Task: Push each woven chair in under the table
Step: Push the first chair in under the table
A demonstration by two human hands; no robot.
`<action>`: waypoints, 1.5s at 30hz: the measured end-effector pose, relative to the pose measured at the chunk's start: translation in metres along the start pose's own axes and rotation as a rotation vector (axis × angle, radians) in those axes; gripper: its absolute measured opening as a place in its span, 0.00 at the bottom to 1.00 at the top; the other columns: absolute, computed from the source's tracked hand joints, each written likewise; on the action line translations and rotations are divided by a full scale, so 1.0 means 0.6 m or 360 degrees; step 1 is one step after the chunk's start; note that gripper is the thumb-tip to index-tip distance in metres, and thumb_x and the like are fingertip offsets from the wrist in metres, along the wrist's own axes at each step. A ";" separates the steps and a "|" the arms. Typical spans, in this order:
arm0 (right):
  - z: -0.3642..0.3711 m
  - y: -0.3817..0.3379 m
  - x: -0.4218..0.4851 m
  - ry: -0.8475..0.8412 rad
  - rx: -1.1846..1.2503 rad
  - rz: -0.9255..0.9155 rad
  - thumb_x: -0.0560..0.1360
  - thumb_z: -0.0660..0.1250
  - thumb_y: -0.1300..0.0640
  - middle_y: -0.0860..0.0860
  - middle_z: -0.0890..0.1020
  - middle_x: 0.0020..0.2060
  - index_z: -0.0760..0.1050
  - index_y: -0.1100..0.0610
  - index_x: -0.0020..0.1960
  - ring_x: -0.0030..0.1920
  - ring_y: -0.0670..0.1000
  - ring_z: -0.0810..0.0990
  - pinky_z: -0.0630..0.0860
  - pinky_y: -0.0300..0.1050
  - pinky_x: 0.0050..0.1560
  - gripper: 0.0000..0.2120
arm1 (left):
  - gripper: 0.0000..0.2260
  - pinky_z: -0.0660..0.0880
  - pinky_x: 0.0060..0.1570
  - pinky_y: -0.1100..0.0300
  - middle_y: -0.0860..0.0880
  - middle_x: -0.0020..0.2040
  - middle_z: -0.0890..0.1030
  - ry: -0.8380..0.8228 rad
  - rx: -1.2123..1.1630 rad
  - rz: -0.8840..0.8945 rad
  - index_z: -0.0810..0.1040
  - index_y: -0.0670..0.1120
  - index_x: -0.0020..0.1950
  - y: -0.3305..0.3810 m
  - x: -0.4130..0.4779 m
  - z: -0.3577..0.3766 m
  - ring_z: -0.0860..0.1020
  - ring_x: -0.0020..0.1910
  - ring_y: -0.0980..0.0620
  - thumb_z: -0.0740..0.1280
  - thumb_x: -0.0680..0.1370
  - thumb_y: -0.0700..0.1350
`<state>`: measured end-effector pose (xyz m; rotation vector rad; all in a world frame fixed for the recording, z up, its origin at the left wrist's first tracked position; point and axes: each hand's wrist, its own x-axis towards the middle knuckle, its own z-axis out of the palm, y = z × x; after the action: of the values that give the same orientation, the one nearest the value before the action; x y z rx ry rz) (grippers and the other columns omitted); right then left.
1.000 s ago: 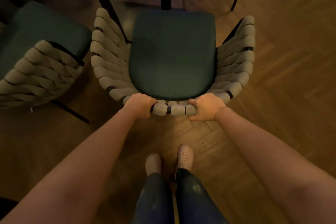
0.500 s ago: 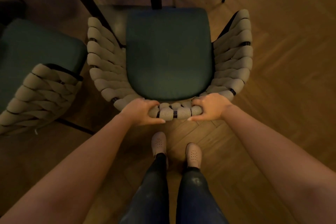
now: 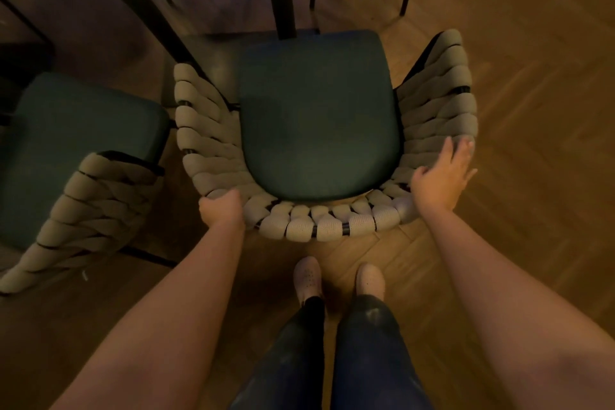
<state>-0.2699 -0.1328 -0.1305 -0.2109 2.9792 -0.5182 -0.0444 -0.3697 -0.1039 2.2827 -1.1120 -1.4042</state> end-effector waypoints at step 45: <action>0.037 -0.045 -0.075 -0.0017 -0.0008 -0.0106 0.77 0.62 0.45 0.67 0.61 0.71 0.49 0.59 0.79 0.74 0.66 0.57 0.46 0.64 0.74 0.39 | 0.45 0.26 0.70 0.49 0.49 0.78 0.57 -0.0672 0.2341 0.1999 0.57 0.53 0.78 -0.024 0.008 -0.027 0.43 0.78 0.47 0.47 0.68 0.78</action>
<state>-0.2195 -0.1583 -0.1384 -0.3134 2.9723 -0.5148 -0.0227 -0.3661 -0.1065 0.7996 -3.5004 -0.3829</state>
